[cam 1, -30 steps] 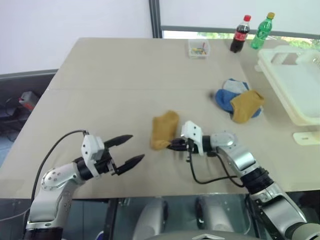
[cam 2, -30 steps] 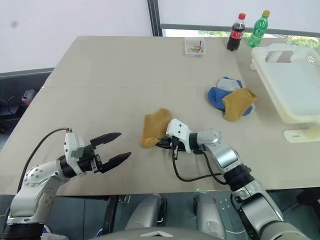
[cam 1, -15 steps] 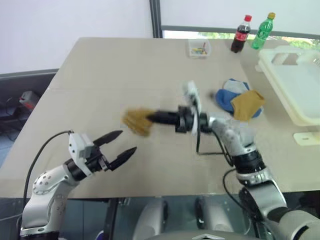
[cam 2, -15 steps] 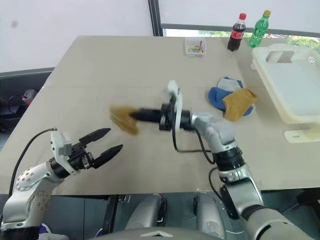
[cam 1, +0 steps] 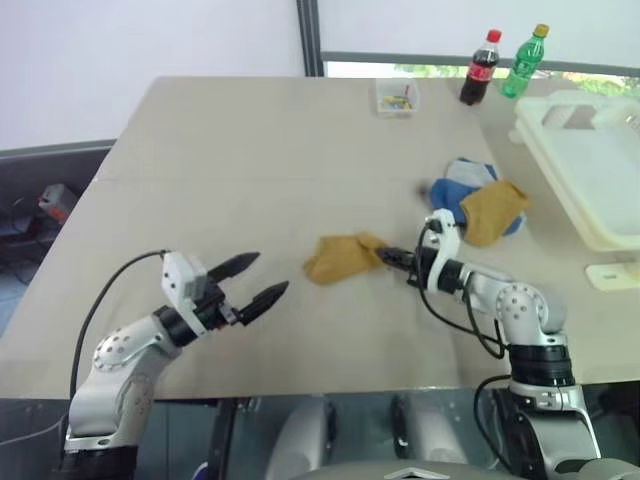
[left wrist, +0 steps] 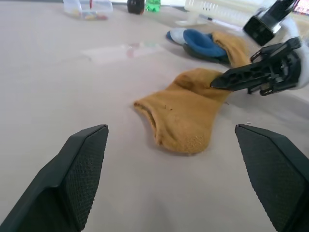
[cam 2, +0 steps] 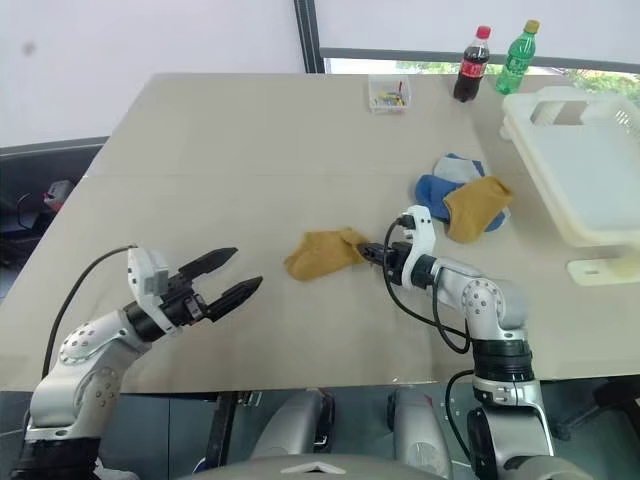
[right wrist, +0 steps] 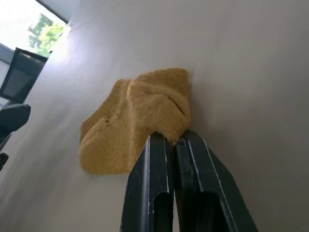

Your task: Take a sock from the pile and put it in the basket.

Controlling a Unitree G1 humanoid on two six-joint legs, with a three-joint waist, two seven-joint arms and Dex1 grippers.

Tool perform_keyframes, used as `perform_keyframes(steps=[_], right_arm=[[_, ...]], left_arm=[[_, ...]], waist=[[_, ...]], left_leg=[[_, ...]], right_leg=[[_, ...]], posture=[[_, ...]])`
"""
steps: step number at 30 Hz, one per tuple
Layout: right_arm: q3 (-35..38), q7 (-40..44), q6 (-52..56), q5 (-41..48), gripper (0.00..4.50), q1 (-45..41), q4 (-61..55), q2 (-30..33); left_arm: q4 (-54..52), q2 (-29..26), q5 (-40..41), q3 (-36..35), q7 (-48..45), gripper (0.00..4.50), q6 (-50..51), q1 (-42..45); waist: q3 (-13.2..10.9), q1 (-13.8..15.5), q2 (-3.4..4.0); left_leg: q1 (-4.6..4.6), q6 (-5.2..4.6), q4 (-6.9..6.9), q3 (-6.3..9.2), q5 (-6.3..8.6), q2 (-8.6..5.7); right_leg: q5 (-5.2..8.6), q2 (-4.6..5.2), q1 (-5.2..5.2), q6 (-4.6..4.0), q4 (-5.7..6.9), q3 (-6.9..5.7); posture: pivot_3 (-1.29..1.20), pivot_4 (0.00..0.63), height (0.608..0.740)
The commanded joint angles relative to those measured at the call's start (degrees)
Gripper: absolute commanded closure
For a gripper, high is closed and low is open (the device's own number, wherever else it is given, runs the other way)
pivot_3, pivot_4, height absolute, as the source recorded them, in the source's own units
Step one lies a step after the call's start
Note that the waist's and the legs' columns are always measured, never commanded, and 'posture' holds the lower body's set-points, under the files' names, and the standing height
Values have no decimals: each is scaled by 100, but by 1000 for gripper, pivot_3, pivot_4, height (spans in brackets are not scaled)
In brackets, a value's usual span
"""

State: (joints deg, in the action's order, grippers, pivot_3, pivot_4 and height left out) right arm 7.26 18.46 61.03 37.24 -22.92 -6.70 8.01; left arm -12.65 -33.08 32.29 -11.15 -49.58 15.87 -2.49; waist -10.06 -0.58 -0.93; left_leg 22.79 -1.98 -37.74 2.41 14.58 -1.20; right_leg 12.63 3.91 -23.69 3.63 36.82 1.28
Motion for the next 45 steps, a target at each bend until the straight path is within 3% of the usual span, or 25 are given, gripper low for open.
perform_keyframes(steps=[1, 5, 10, 15, 19, 20, 22, 25, 28, 31, 35, 39, 45], right_arm=[[166, -268, 11, 71, 2618, 119, -328, -79], [70, -366, -315, -96, 1059, 191, -715, 13], [-432, 225, -1047, -529, 1059, 375, -1603, 878], [-1163, 1136, -2163, -1360, 1059, 742, -2015, 2079], [-1088, 1638, -2813, -1490, 1059, 968, -1928, 2501], [-1039, 1795, -2967, -1529, 642, 1080, -1929, 2644], [-969, 2023, -3213, -1584, 2, 1269, -1946, 2841], [-857, 2159, -3430, -1597, 0, 1482, -2012, 2963], [-804, 2180, -3556, -1671, 0, 1604, -2024, 2997], [-804, 2126, -3654, -1796, 0, 1689, -2010, 2996], [-845, 2021, -3725, -1923, 0, 1722, -1999, 2905], [-904, 2004, -3834, -2012, 0, 1842, -2080, 2840], [-966, 2060, -3952, -2064, 0, 1948, -2087, 2726]], left_arm=[[51, -13, -150, 226, 88, 0, 170, 367], [240, 71, -293, 453, 96, 0, 211, 699], [325, -7, -349, 578, -13, 0, 381, 834], [174, 27, -205, 798, 312, 0, 1320, 1078], [152, 191, -292, 1033, 760, 0, 2013, 1362], [186, 278, -333, 1100, 902, 0, 2152, 1448], [261, 406, -366, 1184, 1064, 795, 2344, 1579], [391, 491, -420, 1290, 1131, 1920, 2509, 1768], [570, 547, -433, 1288, 1122, 3445, 2608, 1912], [804, 540, -484, 1265, 1022, 4478, 2530, 2003], [950, 504, -384, 1105, 839, 4478, 2422, 2064], [872, 210, 118, 497, 283, 4478, 2401, 2036], [1061, -1594, 534, -312, -1299, 4478, 2474, 2144]], waist=[[0, -3, 0], [0, -29, 1], [-2, -35, 3], [-2, -38, 2], [-3, -25, -1], [-3, -18, -1], [-3, -10, -1], [-3, -1, -1], [-3, -16, -1], [-3, -9, -1], [-3, -4, -1], [-3, -11, -2], [-13, -42, -8]], left_leg=[[1, 0, -4, 1, 0, -1], [0, 0, -5, -2, 0, -2], [9, 0, -4, -6, 0, 0], [5, -1, -4, -5, 0, 6], [4, -1, -15, -4, 0, 6], [4, -1, -17, -3, 0, 7], [3, -1, -20, -1, 0, 7], [5, -1, -24, 2, 0, 5], [4, -1, -25, 1, 0, 7], [3, 0, -27, 1, 0, 8], [4, 0, -32, 0, 0, 8], [7, 0, -33, 0, 0, 12], [6, 2, -31, -10, 1, 32]], right_leg=[[0, -1, 2, 0, 0, -2], [0, -5, 2, 2, 1, 2], [1, -9, -8, 3, -1, 6], [1, -16, -4, 3, 0, 5], [2, -17, 4, 5, -1, 3], [2, -17, 5, 5, 0, 3], [2, -17, 9, 6, 0, 3], [2, -14, 12, 6, -1, 0], [1, -16, 11, 5, 0, 1], [1, -18, 11, 5, 1, 2], [1, -16, 12, 5, 1, 3], [2, -18, 10, 4, 1, 2], [2, -35, 3, 0, 2, 8]], posture=[[0, 150, 740], [0, 150, 740], [0, 150, 740], [0, 150, 740], [0, 150, 740], [0, 150, 740], [0, 150, 740], [0, 150, 740], [0, 150, 740], [0, 150, 740], [0, 150, 740], [0, 150, 740], [0, 150, 740]])
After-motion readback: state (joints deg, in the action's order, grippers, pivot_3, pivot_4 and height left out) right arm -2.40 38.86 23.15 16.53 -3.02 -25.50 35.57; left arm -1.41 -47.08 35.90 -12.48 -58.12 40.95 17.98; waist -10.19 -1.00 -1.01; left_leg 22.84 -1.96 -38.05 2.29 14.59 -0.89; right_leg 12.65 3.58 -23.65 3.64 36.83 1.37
